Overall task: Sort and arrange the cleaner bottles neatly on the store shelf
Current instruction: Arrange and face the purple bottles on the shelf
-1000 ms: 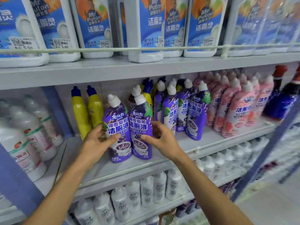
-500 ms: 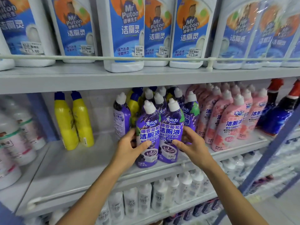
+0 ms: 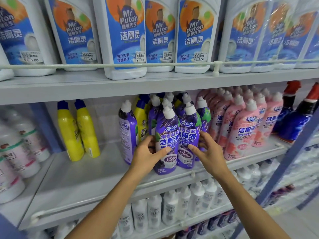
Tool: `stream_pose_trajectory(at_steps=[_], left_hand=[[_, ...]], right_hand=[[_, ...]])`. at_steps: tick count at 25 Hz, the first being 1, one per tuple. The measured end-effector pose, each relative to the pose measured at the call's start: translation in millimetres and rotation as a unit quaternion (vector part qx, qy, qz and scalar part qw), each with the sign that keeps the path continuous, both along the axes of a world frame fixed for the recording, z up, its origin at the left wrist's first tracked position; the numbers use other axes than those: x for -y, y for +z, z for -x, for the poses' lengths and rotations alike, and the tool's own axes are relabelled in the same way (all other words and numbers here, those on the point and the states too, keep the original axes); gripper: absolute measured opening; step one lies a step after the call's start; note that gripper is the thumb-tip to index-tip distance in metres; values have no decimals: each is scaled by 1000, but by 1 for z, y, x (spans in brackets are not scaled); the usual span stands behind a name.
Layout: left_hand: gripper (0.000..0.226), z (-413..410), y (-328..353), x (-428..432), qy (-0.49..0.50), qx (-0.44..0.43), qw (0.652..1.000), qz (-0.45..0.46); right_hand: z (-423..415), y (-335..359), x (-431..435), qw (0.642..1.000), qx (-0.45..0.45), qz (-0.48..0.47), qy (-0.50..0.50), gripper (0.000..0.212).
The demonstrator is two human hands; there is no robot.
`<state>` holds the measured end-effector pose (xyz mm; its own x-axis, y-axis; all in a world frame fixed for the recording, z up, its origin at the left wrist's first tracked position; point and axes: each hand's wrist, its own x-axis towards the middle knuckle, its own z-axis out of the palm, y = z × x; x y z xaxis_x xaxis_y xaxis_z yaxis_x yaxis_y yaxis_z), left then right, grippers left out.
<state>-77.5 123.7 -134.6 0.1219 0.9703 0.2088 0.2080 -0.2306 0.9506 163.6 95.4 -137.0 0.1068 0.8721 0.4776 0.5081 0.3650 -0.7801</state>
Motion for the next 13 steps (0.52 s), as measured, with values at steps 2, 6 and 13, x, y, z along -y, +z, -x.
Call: stream_pose_trajectory(at_steps=[2, 6, 13], left_hand=[[41, 5, 8, 2, 12, 8, 1000, -15], [26, 37, 33, 1, 180, 83, 971, -134], [93, 84, 60, -45, 122, -136, 978, -104]], right_hand=[[5, 5, 6, 999, 11, -15, -33, 55], [23, 23, 22, 983, 44, -119, -132, 58], [85, 60, 22, 988, 39, -125, -81, 73]])
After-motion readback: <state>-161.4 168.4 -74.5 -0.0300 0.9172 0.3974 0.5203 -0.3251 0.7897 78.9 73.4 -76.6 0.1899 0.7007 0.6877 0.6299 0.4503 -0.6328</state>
